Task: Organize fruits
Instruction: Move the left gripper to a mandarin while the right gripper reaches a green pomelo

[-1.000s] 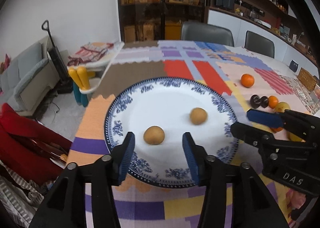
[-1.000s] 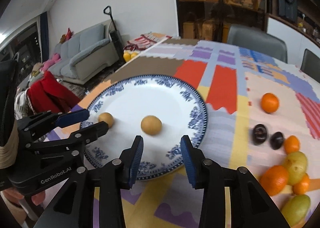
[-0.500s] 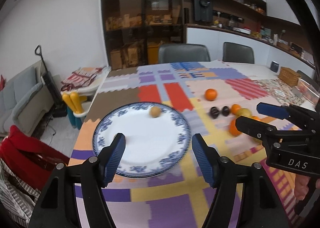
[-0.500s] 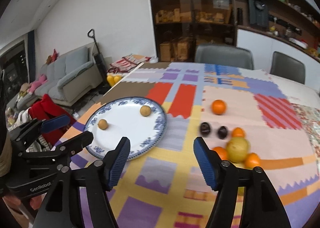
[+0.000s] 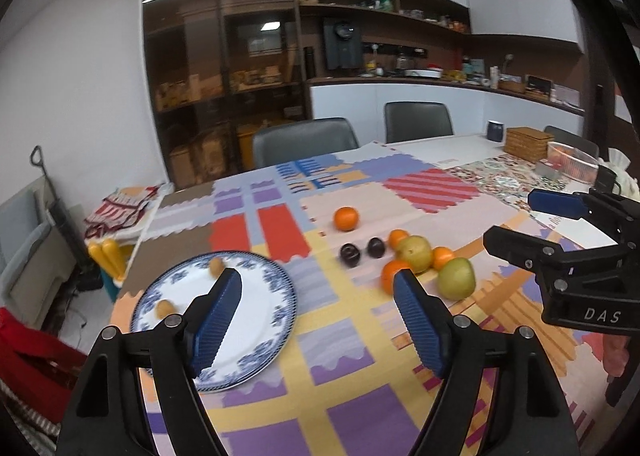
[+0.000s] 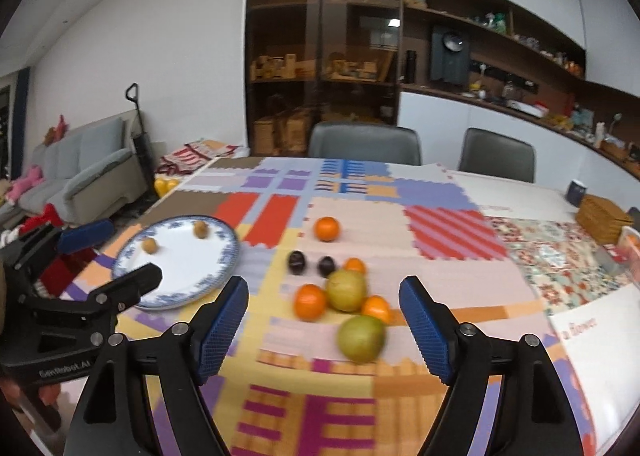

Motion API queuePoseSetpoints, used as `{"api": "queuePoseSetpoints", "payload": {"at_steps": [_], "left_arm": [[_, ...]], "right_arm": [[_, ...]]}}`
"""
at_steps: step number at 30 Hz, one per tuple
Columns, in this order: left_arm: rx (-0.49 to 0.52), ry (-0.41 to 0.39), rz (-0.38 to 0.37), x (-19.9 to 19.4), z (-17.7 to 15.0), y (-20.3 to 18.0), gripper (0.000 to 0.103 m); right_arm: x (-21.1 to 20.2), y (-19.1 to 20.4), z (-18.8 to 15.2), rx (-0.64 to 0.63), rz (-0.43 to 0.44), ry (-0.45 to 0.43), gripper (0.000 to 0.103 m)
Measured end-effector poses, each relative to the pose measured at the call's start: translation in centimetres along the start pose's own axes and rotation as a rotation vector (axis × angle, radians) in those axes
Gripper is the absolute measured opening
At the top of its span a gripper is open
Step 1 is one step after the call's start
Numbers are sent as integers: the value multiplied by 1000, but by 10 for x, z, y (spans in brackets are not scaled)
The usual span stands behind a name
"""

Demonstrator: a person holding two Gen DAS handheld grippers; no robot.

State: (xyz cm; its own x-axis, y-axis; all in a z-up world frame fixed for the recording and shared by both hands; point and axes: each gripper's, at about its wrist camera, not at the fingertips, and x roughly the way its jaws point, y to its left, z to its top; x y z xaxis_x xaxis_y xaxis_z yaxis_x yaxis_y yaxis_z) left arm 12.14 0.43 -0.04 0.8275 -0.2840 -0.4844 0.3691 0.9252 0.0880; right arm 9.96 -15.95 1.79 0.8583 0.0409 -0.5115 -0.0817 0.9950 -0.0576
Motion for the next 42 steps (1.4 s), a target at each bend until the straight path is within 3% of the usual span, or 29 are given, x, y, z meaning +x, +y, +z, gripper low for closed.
{"api": "queuePoseSetpoints", "payload": {"at_steps": [12, 25, 35, 42], "left_arm": [[110, 11, -145, 41, -2, -21, 78], [249, 97, -260, 100, -14, -40, 77], [285, 172, -326, 137, -12, -46, 77], [270, 236, -386, 157, -6, -51, 65]], "right_arm": [[15, -17, -31, 1, -65, 74, 78], [60, -31, -57, 29, -45, 199, 78], [88, -34, -62, 41, -6, 260, 77], [104, -40, -64, 78, 44, 304, 68]]}}
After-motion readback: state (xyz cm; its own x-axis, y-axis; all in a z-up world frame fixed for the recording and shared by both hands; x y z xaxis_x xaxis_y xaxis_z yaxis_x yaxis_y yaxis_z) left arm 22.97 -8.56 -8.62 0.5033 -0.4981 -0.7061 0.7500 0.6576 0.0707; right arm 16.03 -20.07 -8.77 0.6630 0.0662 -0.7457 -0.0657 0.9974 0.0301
